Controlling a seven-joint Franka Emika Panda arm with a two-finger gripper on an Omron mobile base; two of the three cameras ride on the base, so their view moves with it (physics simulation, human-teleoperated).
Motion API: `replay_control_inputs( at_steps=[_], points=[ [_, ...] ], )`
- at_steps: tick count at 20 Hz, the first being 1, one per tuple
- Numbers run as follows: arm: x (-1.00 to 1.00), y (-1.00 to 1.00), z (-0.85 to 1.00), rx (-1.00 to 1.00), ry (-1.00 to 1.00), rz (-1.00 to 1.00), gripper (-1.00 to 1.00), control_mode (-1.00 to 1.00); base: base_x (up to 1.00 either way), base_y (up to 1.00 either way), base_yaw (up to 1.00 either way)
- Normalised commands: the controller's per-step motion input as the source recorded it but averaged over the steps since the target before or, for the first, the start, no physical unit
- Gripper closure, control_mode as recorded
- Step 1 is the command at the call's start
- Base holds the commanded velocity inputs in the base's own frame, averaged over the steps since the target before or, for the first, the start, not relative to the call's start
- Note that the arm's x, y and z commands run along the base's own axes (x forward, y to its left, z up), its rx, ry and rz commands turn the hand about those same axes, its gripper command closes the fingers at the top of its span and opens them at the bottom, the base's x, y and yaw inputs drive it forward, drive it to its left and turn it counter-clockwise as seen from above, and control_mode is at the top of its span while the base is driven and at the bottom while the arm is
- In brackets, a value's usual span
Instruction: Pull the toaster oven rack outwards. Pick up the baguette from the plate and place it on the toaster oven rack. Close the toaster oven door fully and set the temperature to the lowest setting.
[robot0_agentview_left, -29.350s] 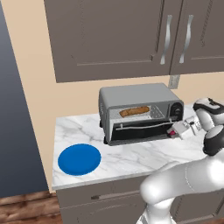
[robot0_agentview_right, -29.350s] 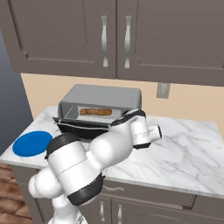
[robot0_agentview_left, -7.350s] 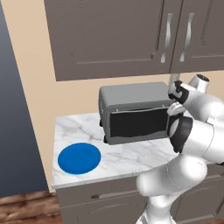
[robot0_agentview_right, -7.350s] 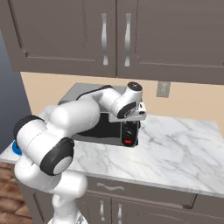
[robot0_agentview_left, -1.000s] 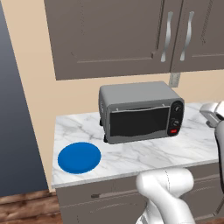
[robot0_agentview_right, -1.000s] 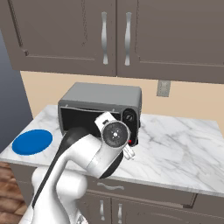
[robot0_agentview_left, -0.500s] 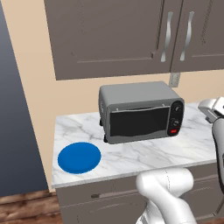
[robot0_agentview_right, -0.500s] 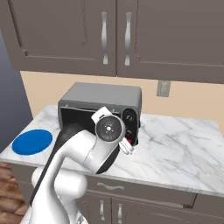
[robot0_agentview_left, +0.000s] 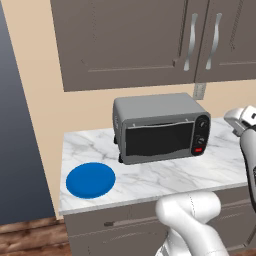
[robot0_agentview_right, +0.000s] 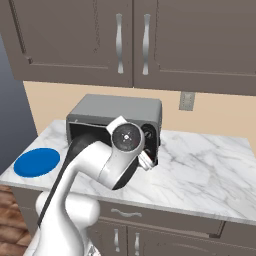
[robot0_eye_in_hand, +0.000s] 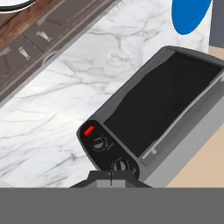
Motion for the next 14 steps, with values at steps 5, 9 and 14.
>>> replay_control_inputs(
  at_steps=[5,9,14],
  points=[
    [0.1,0.0,0.0,0.0,0.0,0.01,1.0,-1.0,0.0,0.0,0.0],
    [0.26,0.0,0.0,0.0,0.0,0.06,1.0,-1.0,0.0,0.0,0.0],
    [0.23,0.0,0.0,0.0,0.0,0.06,1.0,-1.0,0.0,0.0,0.0]
  ],
)
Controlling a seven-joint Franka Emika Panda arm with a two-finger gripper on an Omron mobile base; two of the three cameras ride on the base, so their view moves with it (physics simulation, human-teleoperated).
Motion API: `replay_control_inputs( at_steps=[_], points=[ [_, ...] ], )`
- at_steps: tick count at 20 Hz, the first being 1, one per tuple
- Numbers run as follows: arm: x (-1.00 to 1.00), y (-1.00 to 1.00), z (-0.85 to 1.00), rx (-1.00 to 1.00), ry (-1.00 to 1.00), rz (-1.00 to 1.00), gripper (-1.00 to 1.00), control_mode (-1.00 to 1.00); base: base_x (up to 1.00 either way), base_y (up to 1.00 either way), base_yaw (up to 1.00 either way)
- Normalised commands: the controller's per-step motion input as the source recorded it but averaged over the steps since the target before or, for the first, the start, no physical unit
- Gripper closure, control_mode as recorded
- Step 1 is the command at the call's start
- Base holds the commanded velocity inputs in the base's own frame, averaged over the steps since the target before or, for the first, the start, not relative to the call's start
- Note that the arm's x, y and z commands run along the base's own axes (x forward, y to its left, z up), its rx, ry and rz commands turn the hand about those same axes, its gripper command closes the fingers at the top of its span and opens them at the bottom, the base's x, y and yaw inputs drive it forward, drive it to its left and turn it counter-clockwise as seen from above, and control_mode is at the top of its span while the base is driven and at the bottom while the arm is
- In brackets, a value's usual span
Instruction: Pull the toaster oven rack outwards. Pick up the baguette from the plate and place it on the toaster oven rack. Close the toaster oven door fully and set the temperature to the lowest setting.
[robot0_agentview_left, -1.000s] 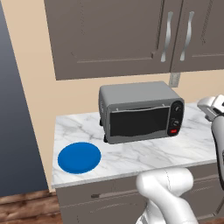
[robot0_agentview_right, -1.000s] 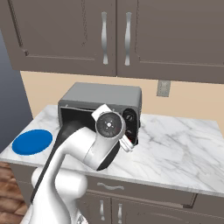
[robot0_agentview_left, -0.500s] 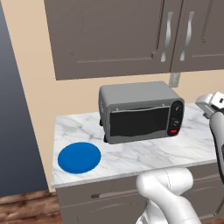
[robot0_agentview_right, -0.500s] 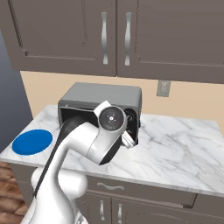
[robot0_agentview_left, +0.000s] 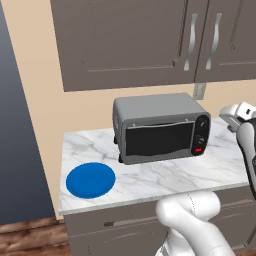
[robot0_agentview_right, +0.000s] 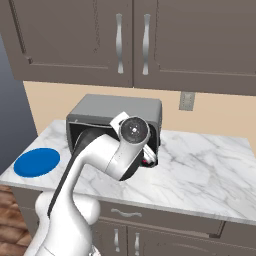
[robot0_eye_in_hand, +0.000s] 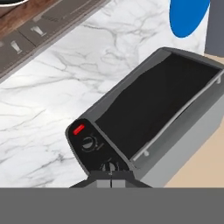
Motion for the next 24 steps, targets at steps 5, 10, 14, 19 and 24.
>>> replay_control_inputs(
  at_steps=[5,10,14,19,24],
  points=[
    [0.16,0.05,0.0,0.0,0.0,0.03,-1.0,-1.0,0.0,0.0,0.0],
    [0.09,0.04,0.0,0.0,0.0,0.03,-1.0,-1.0,0.0,0.0,0.0],
    [0.02,0.13,-0.02,-0.01,0.01,0.03,-1.0,-1.0,0.0,0.0,0.0],
    [0.02,0.06,-0.14,-0.05,0.07,0.03,-1.0,-1.0,0.0,0.0,0.0],
    [0.03,0.0,-0.05,-0.01,0.03,0.03,-1.0,-1.0,0.0,0.0,0.0]
  ],
)
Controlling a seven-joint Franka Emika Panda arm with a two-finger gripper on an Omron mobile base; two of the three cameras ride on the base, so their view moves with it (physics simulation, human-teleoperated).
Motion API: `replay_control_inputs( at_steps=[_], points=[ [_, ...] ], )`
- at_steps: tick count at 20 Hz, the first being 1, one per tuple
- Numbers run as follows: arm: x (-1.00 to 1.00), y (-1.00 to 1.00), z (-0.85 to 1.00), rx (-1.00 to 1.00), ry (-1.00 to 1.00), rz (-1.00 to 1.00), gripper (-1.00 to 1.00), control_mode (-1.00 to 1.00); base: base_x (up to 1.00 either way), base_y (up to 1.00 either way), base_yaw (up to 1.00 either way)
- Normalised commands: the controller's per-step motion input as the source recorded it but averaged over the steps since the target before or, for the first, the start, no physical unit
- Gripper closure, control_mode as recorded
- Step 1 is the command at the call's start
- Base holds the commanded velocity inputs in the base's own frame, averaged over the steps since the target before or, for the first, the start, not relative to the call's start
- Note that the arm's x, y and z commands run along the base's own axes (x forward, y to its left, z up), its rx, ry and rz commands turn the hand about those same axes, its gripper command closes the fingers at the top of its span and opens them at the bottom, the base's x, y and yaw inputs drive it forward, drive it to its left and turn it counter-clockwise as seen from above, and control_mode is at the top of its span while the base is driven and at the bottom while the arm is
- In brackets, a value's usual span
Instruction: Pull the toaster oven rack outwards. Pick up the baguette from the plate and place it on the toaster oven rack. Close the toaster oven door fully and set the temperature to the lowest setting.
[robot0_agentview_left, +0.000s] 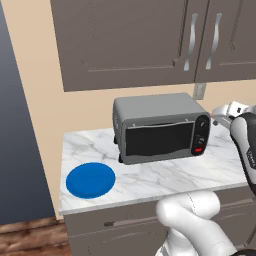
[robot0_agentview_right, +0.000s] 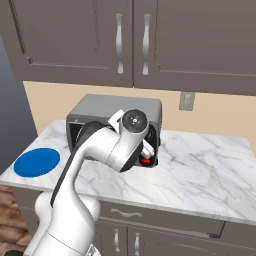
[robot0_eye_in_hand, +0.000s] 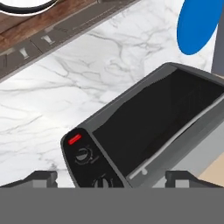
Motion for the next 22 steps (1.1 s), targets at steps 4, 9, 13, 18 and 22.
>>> replay_control_inputs(
  at_steps=[4,9,13,18,22],
  points=[
    [0.2,0.0,-0.17,0.0,0.0,0.05,-1.0,-1.0,0.0,0.0,0.0],
    [0.35,0.0,-0.24,0.0,0.0,0.07,-1.0,-1.0,0.0,0.0,0.0],
    [0.3,-0.05,-0.07,0.0,0.0,0.07,-1.0,-1.0,0.0,0.0,0.0],
    [0.17,-0.17,0.0,0.0,0.0,0.01,-1.0,-1.0,0.0,0.0,0.0],
    [0.17,-0.09,-0.05,-0.01,0.0,0.0,-1.0,-1.0,0.0,0.0,0.0]
  ],
)
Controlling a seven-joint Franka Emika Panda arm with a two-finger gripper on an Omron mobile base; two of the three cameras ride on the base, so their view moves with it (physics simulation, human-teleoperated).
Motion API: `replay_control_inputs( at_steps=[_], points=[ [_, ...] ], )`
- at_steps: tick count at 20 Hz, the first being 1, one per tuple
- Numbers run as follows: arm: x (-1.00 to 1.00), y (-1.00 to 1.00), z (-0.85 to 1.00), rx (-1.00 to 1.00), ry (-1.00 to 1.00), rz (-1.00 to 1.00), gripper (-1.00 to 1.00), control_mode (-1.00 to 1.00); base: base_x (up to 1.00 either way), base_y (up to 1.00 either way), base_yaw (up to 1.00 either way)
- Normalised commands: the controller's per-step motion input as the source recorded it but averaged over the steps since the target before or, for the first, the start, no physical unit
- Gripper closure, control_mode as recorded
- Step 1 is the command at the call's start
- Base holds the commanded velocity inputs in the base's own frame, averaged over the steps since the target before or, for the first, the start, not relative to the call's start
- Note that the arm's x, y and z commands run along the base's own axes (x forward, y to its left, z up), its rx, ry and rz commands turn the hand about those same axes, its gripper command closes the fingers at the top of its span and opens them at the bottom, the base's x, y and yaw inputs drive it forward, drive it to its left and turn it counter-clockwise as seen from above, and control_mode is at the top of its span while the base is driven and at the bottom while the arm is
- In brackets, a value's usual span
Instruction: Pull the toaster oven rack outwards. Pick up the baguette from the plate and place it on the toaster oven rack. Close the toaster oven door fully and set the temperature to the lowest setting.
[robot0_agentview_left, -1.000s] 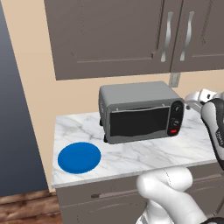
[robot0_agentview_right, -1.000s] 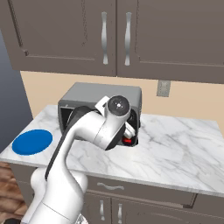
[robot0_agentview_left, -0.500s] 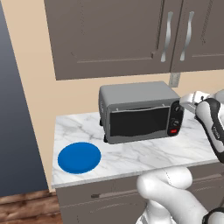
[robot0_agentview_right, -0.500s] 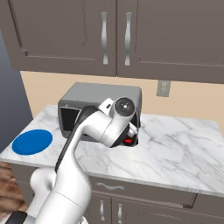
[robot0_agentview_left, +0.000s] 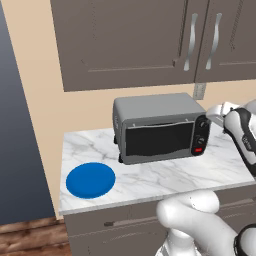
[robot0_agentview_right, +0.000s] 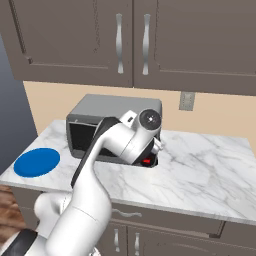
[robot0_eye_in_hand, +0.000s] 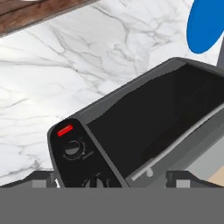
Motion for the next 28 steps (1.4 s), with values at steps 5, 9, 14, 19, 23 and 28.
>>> replay_control_inputs(
  at_steps=[5,9,14,19,23,28],
  points=[
    [0.22,0.0,-0.19,-0.01,0.0,0.0,-1.0,-1.0,0.0,0.0,0.0],
    [0.18,-0.02,-0.17,-0.01,0.0,0.0,-1.0,-1.0,0.0,0.0,0.0],
    [0.17,-0.04,-0.11,-0.01,0.0,0.0,-1.0,-1.0,0.0,0.0,0.0],
    [0.17,-0.06,-0.1,0.0,0.0,0.0,-1.0,-1.0,0.0,0.0,0.0],
    [0.15,-0.11,-0.07,0.0,0.0,0.0,-1.0,-1.0,0.0,0.0,0.0],
    [0.17,-0.05,-0.02,0.0,0.0,0.0,-1.0,-1.0,0.0,0.0,0.0]
  ],
)
